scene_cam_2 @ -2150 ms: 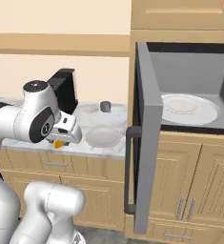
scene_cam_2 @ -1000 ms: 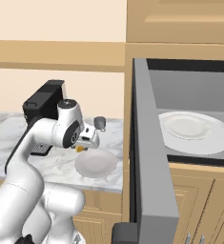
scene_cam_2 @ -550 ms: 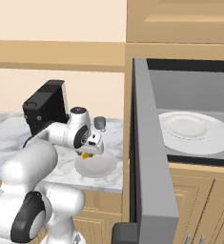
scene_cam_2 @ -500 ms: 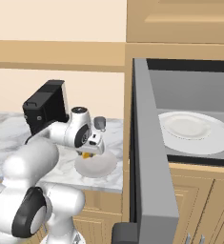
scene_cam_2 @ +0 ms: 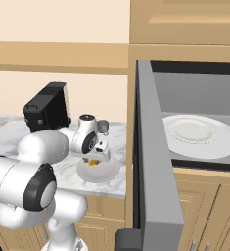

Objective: Pick the cheese from the microwave and place it on plate located on the counter.

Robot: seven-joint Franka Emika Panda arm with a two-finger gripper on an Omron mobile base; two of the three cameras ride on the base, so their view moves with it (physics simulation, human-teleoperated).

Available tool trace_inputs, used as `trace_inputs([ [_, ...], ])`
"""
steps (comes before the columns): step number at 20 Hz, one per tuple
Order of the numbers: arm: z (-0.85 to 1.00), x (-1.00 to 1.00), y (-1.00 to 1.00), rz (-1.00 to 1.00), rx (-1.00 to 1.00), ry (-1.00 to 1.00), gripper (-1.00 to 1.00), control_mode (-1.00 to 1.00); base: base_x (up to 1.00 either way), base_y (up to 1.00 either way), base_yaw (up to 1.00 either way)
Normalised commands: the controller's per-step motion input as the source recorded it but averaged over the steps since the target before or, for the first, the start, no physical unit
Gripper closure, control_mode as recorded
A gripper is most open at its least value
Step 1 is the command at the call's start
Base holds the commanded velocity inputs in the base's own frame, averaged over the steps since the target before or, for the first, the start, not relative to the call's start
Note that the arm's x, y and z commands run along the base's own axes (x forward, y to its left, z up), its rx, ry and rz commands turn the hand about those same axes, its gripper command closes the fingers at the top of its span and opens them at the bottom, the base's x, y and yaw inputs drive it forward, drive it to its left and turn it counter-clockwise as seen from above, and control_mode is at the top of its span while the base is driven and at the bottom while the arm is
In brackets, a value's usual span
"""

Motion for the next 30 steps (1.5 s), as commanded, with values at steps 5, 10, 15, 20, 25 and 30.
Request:
trace_inputs([
  [5,-0.31,0.0,0.0,0.0,0.0,-0.04,1.0,-1.0,0.0,0.0,0.0],
  [10,-0.07,0.0,0.0,0.0,0.0,0.0,-1.0,-1.0,0.0,0.0,0.0],
  [15,0.0,0.0,-0.01,0.0,0.0,-0.02,-1.0,-1.0,0.0,0.0,0.0],
  [20,0.15,-0.29,-0.09,0.0,0.0,-0.09,-1.0,-1.0,0.0,0.0,0.0],
  [25,0.55,-0.49,0.39,0.0,0.0,-0.04,-1.0,-1.0,0.0,0.0,0.0],
  [30,0.89,-0.46,0.73,0.01,0.0,-0.02,-1.0,-1.0,0.0,0.0,0.0],
])
